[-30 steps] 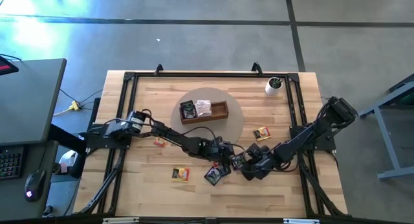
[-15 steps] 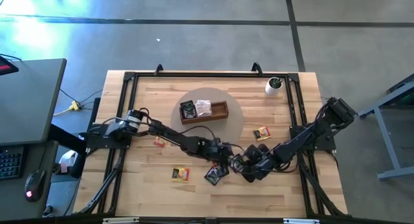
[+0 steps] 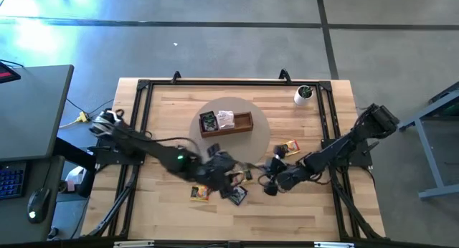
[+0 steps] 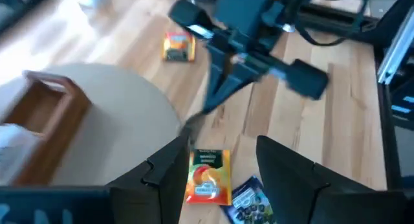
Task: Pick & Place Tea
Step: Put the purple tea bag into the left section of the wooden organizer
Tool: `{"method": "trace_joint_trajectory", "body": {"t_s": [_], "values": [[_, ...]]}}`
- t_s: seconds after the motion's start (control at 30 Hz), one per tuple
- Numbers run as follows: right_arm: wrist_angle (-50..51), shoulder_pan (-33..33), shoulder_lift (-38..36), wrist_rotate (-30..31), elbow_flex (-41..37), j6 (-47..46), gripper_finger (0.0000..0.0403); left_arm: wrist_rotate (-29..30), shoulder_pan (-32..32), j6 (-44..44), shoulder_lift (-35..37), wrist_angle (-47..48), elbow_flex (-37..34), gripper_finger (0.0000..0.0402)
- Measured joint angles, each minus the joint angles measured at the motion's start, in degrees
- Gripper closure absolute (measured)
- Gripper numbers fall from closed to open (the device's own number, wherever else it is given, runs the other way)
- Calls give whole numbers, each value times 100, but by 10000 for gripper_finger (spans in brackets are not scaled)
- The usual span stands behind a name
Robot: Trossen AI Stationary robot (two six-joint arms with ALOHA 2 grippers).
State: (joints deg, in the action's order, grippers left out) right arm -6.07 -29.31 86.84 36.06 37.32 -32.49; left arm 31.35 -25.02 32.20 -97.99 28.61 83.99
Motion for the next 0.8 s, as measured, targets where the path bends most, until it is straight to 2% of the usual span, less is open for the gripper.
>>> {"method": "trace_joint_trajectory", "body": {"t_s": [0.13, 0.2, 0.27, 0.37, 0.5, 0.63, 0.8], "values": [[-1705, 565, -3, 314, 6, 2470, 402, 916, -539, -9, 363, 89, -15, 225], [-2419, 951, -3, 239, 15, 3434, 402, 1366, -763, -13, 469, 147, -7, 225], [-2612, 1345, -3, 46, 159, 4135, 402, 1845, -978, -48, 543, 181, -17, 225], [-2422, 1880, 70, -410, 613, 4752, 402, 2314, -1070, -102, 570, 163, -9, 225], [-1665, 2406, 409, -1048, 1474, 5110, 402, 2380, -1094, -382, 557, 159, -11, 225], [-681, 2767, 978, -1137, 2320, 5438, 403, 2388, -1099, -477, 559, 155, -11, 225], [-14, 3085, 1784, -1393, 3056, 5507, 403, 2558, -1099, -296, 559, 142, -11, 225]]}}
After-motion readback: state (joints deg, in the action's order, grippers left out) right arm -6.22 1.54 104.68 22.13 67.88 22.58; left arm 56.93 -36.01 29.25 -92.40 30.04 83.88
